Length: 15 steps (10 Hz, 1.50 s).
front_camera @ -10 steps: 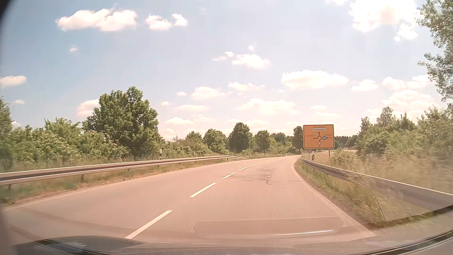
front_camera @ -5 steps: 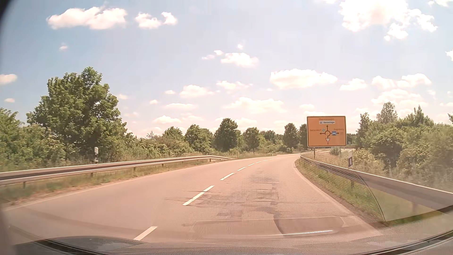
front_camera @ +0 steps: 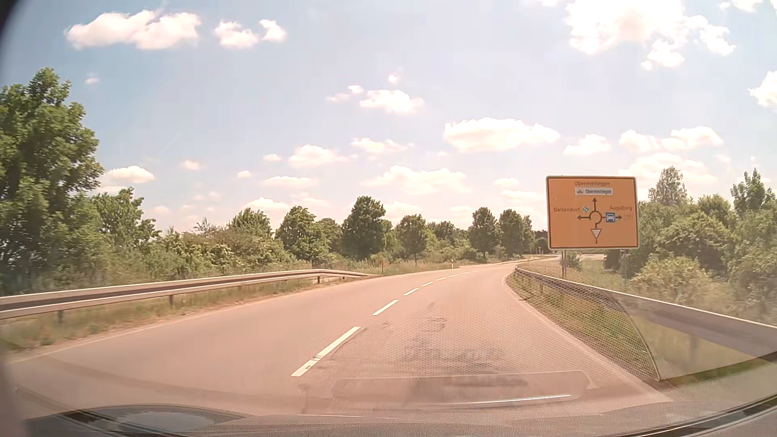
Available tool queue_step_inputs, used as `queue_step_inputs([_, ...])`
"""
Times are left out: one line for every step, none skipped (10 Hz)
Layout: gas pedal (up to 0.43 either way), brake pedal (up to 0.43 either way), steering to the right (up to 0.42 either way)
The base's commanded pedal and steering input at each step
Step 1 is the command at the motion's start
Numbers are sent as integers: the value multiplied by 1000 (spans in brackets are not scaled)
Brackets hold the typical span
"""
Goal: Follow the waypoints while adhering to traffic rules and regulations
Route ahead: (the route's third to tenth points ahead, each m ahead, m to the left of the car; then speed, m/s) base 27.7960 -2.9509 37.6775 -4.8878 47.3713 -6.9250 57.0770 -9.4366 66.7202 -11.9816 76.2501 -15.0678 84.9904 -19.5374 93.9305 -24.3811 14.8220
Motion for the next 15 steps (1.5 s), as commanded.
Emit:
queue_step_inputs([169,12,29])
queue_step_inputs([169,12,31])
queue_step_inputs([157,12,36])
queue_step_inputs([157,12,38])
queue_step_inputs([157,12,39])
queue_step_inputs([157,12,39])
queue_step_inputs([157,12,39])
queue_step_inputs([157,12,39])
queue_step_inputs([157,12,39])
queue_step_inputs([157,12,38])
queue_step_inputs([157,12,35])
queue_step_inputs([157,12,31])
queue_step_inputs([157,12,30])
queue_step_inputs([157,12,30])
queue_step_inputs([157,12,29])
